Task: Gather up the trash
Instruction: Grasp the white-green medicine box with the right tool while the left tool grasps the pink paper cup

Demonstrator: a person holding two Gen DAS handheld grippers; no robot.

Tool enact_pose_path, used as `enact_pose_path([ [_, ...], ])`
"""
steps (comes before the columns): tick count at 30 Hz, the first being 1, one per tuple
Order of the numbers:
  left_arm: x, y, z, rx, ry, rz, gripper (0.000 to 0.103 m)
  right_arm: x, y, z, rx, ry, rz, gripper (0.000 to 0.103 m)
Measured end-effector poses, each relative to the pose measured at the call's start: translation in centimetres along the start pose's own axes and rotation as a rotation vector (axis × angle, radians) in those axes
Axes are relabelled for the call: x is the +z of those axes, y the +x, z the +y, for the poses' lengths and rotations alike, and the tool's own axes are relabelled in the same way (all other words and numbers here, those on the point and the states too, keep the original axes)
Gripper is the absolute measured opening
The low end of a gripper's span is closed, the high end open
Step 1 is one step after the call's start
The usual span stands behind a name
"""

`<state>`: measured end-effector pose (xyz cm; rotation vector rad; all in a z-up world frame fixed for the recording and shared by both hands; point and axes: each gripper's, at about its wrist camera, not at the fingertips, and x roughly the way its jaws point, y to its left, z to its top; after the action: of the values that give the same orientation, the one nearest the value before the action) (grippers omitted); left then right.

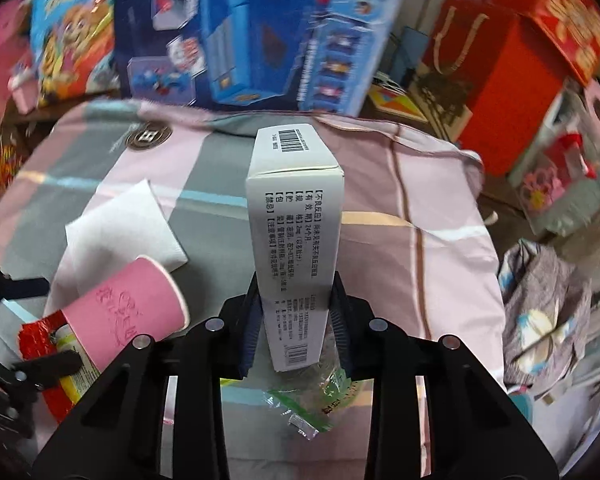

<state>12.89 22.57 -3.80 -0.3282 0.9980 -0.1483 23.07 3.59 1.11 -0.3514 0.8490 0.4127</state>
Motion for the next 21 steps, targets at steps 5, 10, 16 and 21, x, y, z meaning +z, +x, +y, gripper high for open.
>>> enact_pose_path([
  [5,1.2,2.1,-3.2,0.044,0.079,0.027,0.099,-0.8,-1.4,-2.6,0.041,0.090,0.001,0.030],
  [10,2.2,5.5,-3.5,0.116,0.076,0.079,0.061,-1.8,-2.1,-4.4,0.079,0.148,0.006,0.030],
  [16,2.3,4.5,-4.2,0.174,0.054,0.036,0.058,-2.7,-3.3,-6.6,0.108,0.200,-0.024,0.030],
  [21,2.8,1.6,-6.0,0.157,0.039,-0.034,0.059,-2.7,-5.4,-8.3,0.132,0.232,-0.072,0.030],
])
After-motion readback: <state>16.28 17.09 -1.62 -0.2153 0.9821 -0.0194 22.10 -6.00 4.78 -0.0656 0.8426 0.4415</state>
